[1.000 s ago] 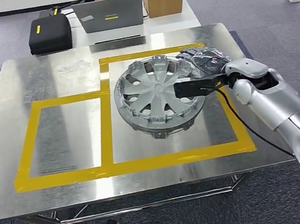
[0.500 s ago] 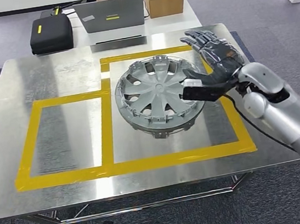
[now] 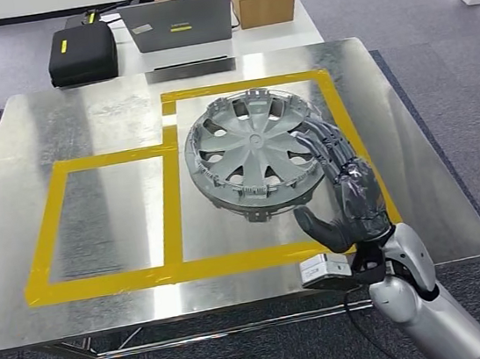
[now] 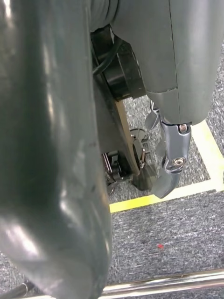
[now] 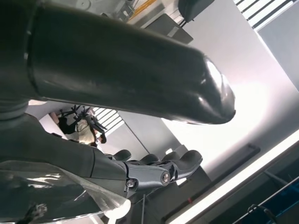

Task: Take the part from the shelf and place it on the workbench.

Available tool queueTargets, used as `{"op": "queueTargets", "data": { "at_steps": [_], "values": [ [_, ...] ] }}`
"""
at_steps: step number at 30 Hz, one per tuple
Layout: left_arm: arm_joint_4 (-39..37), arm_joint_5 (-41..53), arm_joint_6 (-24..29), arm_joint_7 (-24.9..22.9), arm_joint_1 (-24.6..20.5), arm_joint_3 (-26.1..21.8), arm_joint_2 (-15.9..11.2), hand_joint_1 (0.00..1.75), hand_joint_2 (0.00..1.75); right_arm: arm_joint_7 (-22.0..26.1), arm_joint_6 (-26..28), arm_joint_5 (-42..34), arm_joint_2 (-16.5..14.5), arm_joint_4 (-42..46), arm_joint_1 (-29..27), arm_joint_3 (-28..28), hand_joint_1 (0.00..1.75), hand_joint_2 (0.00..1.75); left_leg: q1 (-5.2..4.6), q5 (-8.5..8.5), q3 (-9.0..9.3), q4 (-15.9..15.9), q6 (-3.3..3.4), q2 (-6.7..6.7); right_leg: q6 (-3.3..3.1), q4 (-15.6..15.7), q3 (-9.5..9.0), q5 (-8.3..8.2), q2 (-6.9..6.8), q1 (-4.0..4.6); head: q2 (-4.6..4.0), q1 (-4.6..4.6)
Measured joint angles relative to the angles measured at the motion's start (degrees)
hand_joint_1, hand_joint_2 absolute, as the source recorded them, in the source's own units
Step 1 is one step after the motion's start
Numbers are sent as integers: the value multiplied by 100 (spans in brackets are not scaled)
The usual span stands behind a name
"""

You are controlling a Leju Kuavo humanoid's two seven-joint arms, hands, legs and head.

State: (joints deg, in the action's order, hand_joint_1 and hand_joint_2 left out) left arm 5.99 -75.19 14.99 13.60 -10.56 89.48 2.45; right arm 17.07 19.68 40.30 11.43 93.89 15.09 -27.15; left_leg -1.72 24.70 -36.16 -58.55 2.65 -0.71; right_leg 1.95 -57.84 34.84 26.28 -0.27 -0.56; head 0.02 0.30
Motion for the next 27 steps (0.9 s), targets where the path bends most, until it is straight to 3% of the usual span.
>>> {"op": "queueTargets", "data": {
  "at_steps": [16,22,24,27],
  "values": [
    [0,-33,6,5,3,-1,-2,0,0,77,-62,-152,-95,254,-192,139,0,0,-19,9,-3,-22,24,0,30,16,-7,-14,0,-14,0,-3],
    [0,-259,50,102,83,-56,-19,0,0,617,-82,-844,-400,628,-1010,163,0,0,-18,-23,29,24,110,3,99,10,-24,19,-6,-27,0,-3],
    [0,-311,57,133,105,-92,-19,0,0,731,-81,-1040,-468,727,-1329,155,0,0,17,-83,50,99,155,14,111,-269,78,295,8,-20,0,7],
    [0,-366,63,149,139,-137,-17,0,0,882,-116,-1307,-553,794,-1749,157,0,0,20,-119,10,113,175,18,121,-1317,419,949,17,-18,0,15]
  ]
}}
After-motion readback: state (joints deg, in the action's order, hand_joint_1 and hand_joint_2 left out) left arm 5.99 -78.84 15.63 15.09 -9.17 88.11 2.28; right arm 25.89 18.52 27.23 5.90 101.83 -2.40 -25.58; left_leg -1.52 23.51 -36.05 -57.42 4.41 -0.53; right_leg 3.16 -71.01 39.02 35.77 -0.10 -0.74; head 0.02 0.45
